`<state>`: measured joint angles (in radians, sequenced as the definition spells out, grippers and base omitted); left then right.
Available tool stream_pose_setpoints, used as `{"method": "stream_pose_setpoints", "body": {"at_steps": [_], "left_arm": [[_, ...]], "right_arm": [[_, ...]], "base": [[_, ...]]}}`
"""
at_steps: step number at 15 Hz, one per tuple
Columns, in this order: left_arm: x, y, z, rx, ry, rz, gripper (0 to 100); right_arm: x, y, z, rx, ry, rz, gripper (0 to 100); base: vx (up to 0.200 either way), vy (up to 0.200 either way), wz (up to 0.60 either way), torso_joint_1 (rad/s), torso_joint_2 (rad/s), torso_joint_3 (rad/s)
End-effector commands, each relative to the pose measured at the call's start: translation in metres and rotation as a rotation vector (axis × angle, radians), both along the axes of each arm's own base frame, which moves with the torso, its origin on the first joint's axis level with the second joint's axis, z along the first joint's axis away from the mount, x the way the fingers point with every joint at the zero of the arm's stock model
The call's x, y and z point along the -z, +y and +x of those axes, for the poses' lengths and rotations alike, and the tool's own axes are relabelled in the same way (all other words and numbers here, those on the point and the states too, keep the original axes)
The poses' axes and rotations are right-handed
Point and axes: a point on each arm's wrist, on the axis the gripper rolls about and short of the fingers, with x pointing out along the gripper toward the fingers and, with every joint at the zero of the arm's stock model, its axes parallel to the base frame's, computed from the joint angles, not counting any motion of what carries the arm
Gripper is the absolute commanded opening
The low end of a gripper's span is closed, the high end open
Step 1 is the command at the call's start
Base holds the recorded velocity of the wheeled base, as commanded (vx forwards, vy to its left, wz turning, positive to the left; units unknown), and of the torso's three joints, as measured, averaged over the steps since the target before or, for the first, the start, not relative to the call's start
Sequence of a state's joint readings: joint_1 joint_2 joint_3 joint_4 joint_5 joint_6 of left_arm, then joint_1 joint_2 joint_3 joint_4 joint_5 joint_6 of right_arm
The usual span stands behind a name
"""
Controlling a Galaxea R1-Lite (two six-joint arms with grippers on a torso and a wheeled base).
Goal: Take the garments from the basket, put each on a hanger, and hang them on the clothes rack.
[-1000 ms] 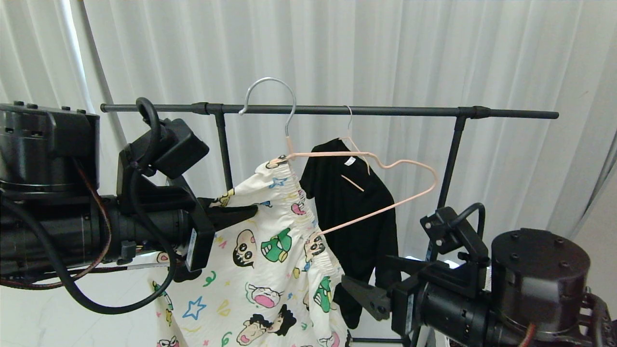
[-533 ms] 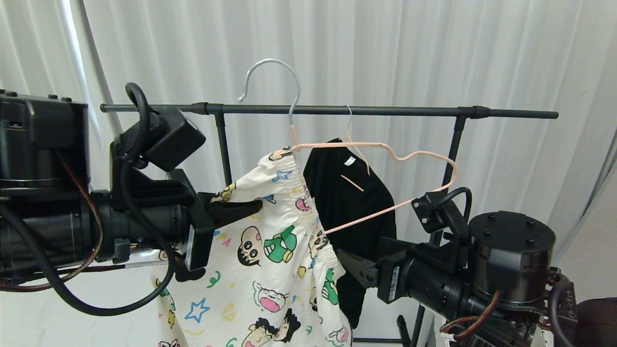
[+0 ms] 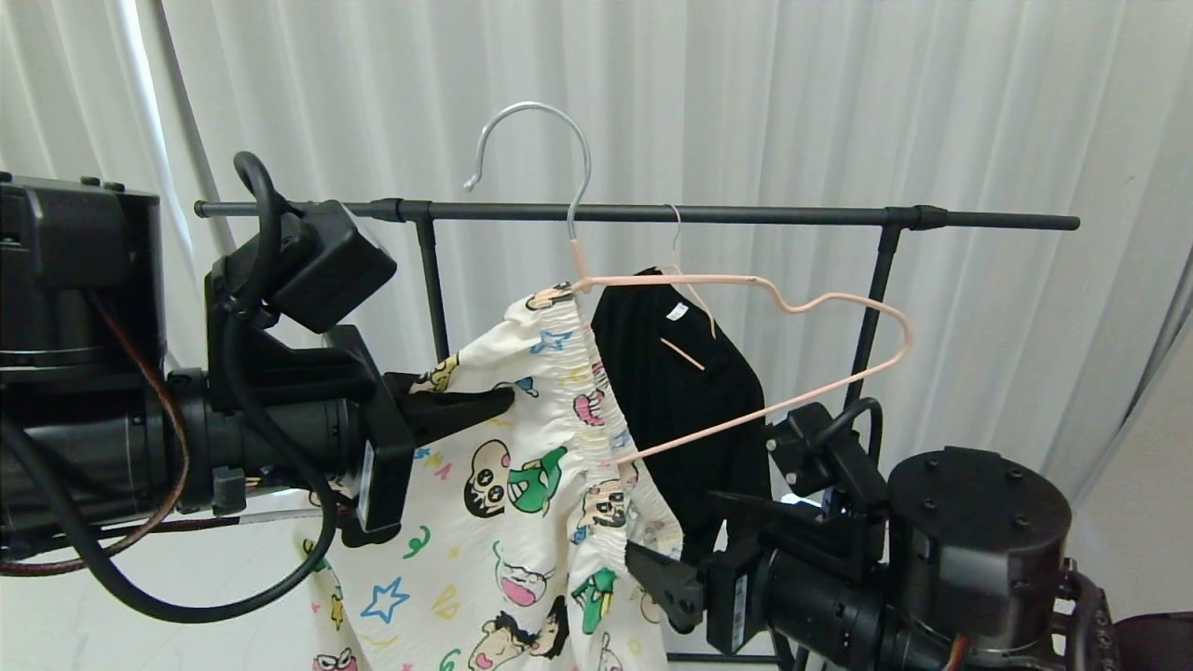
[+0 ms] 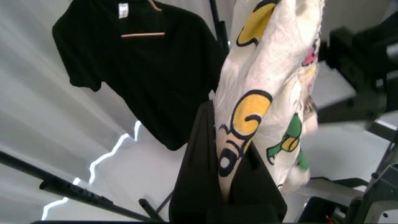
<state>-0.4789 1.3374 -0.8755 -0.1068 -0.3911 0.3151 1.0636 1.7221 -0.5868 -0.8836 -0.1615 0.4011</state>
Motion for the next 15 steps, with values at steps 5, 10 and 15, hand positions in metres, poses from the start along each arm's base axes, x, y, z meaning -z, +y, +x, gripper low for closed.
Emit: {"method": "stream_pose_setpoints", "body": {"at_steps": [5, 10, 15], "left_arm": [[-0.006, 0.002, -0.006, -0.001, -0.024, -0.013, 0], [-0.004, 0.006, -0.011, -0.007, -0.022, -0.013, 0], [0.01, 0.013, -0.007, -0.084, 0.005, 0.029, 0]], "right_arm": [[0.028, -0.022, 0.004, 0.061, 0.069, -0.114, 100], [0.035, -0.045, 0.019, 0.203, 0.083, -0.178, 100], [0.034, -0.089, 0.053, 0.383, 0.03, -0.26, 100]], "base": [[0.0, 0.0, 0.0, 0.0, 0.0, 0.0], [0.0, 0.0, 0.0, 0.0, 0.0, 0.0], [0.0, 0.0, 0.0, 0.0, 0.0, 0.0]]}}
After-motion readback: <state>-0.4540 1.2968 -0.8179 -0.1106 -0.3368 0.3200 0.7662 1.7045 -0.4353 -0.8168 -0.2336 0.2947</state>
